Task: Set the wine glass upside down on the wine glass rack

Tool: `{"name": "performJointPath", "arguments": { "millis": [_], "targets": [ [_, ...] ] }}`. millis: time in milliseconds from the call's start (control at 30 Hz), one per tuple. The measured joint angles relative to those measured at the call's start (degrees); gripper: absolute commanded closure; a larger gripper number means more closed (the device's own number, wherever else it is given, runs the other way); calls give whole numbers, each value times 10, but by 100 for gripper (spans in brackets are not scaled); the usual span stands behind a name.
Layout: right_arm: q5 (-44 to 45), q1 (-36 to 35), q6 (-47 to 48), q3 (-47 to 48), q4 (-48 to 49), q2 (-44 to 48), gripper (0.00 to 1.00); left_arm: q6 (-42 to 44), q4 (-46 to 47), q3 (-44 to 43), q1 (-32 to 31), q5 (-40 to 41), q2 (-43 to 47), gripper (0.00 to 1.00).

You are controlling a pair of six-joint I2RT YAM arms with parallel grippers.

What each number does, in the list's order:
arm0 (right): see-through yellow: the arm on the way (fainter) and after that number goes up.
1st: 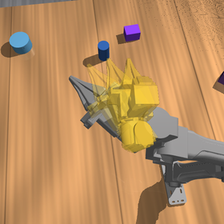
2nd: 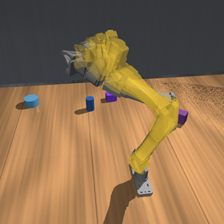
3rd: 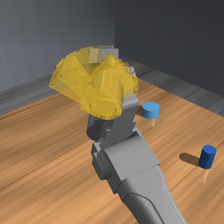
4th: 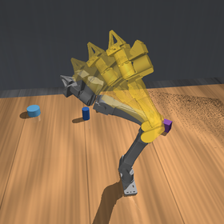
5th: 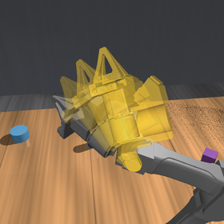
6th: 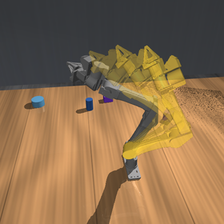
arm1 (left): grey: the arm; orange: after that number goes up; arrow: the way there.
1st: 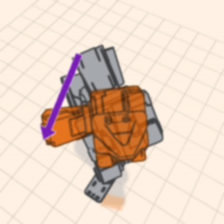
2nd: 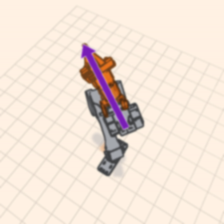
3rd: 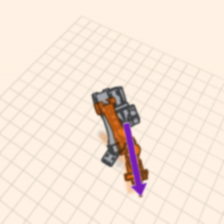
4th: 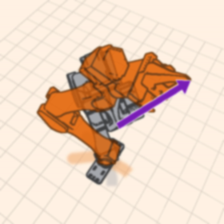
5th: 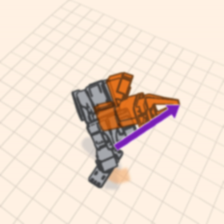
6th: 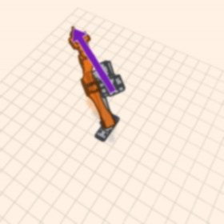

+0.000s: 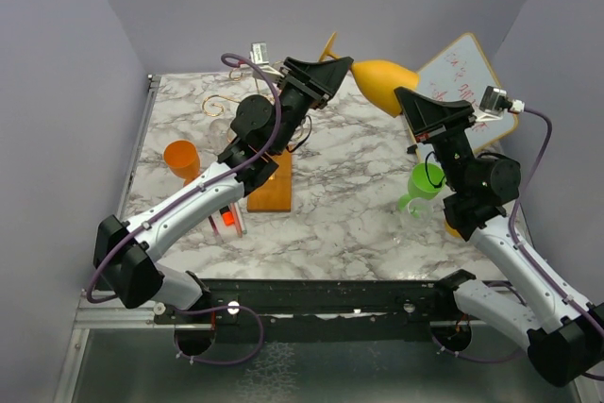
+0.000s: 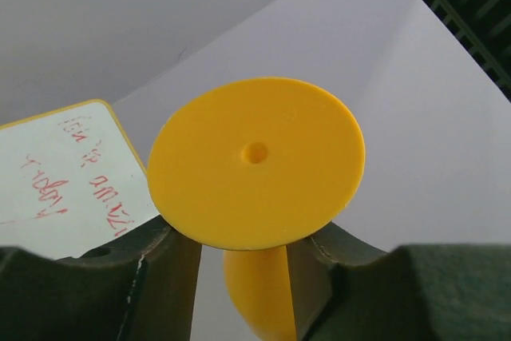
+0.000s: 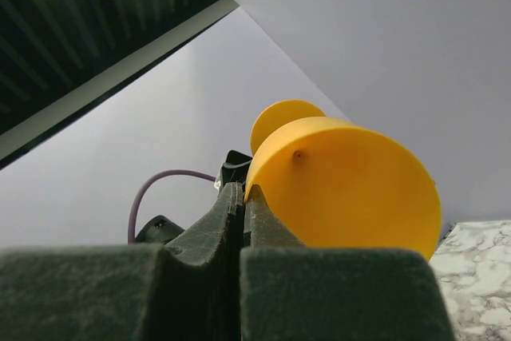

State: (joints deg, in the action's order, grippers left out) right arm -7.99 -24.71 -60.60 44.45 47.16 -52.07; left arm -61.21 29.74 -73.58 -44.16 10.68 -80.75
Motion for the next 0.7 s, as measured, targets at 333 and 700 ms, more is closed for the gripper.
{"name": "performJointPath", "arguments": {
  "millis": [333,700],
  "targets": [
    [0,0,-2,-14,12,-2,99,-50,13,-6,-5,23,-3,61],
    [-41,1,33,-19,57,-35,99,-97,24,-24,-5,55,-22,86]
  ]
}}
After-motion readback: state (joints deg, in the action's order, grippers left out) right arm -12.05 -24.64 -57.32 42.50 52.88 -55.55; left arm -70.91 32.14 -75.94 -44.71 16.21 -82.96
